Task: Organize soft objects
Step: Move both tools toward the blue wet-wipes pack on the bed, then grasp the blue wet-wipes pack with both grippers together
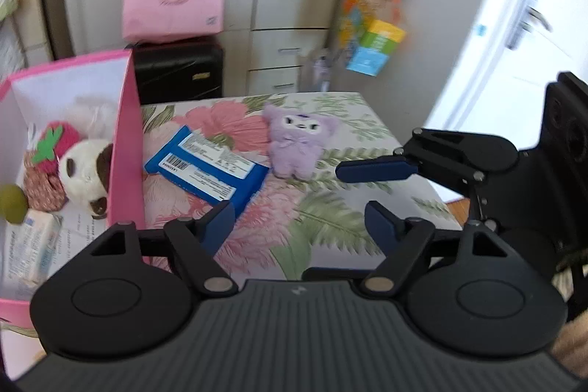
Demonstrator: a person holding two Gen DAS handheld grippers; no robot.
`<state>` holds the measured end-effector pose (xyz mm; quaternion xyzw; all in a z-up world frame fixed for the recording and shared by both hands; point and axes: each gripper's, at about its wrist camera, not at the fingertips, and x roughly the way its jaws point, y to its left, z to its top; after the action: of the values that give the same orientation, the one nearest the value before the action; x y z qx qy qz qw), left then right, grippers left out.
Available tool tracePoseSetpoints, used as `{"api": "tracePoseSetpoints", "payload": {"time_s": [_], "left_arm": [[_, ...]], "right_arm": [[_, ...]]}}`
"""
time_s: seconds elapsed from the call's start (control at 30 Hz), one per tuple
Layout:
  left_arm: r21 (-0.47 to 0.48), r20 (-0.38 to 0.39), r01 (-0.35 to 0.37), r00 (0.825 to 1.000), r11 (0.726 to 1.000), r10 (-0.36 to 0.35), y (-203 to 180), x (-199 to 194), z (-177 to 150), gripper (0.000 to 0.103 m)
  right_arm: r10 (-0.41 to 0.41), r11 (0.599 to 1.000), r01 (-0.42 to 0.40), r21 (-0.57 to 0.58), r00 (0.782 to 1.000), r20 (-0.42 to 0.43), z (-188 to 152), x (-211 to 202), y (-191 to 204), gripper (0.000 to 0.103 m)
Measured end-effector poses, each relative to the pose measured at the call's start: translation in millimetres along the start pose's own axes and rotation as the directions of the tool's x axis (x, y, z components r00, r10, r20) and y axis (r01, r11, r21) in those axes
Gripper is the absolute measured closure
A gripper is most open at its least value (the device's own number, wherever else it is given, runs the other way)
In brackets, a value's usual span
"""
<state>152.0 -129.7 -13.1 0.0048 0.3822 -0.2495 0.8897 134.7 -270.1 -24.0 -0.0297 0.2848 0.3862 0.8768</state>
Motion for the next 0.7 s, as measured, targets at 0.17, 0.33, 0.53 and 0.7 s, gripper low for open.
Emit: {"api": "tracePoseSetpoints", "payload": {"time_s": [0.17, 0.33, 0.53, 0.7], "left_arm": [[-0.043, 0.010, -0.107, 0.994, 0.993, 0.108, 6, 45, 8, 0.039], [-0.107, -0.004, -0.214, 0.977, 0.971, 0.215, 18, 81, 15, 0.043], [-0.168, -0.009, -0.300, 0.953, 0.939, 0.302, 34, 101, 18, 0.044], [-0.254, -0.036, -0.363, 0.930, 0.896, 0.366, 40, 121, 15, 0.046]], "right_arm": [[0.012, 0.999, -0.015, -0.041, 0.999, -0.052, -1, 42, -25, 0.018], [0.027, 0.999, -0.031, -0.032, 0.993, -0.116, -2, 87, -54, 0.019], [0.036, 0.999, -0.041, -0.028, 0.987, -0.154, 5, 115, -72, 0.019], [0.052, 0.998, -0.059, -0.032, 0.981, -0.185, 3, 132, -76, 0.019]]}}
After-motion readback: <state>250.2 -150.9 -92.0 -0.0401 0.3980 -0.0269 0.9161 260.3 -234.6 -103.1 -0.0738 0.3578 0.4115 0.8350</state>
